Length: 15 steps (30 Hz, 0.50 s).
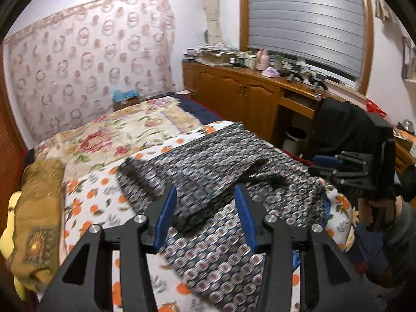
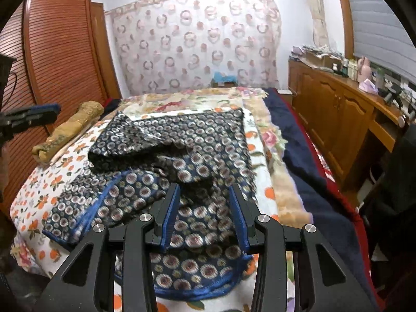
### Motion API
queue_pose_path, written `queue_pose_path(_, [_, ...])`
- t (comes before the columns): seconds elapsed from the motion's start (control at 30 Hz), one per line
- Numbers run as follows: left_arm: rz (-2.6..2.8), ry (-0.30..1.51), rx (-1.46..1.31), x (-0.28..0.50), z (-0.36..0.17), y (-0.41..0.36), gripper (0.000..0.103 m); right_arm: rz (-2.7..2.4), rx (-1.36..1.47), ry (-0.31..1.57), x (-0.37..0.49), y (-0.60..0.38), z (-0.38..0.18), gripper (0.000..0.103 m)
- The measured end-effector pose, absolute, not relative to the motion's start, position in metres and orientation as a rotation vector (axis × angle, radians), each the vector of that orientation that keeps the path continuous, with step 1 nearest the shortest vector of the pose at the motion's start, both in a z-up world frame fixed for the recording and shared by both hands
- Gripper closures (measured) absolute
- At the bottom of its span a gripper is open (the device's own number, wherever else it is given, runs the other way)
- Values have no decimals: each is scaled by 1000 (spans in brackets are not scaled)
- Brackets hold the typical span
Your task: Fold small clothes
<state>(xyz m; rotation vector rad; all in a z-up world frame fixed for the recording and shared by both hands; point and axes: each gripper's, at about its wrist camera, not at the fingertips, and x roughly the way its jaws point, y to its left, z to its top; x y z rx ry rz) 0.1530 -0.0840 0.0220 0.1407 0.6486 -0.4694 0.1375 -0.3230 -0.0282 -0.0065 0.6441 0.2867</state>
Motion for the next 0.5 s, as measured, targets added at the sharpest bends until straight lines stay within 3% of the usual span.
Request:
queue_pose_path(0.37, [-373, 650, 96, 143, 5, -41, 58, 377, -79, 632, 161, -271, -16, 64])
queue_pose_path(0.5, [-356, 652, 78, 141, 0, -30, 58, 404, -88, 628, 167, -259, -13, 59])
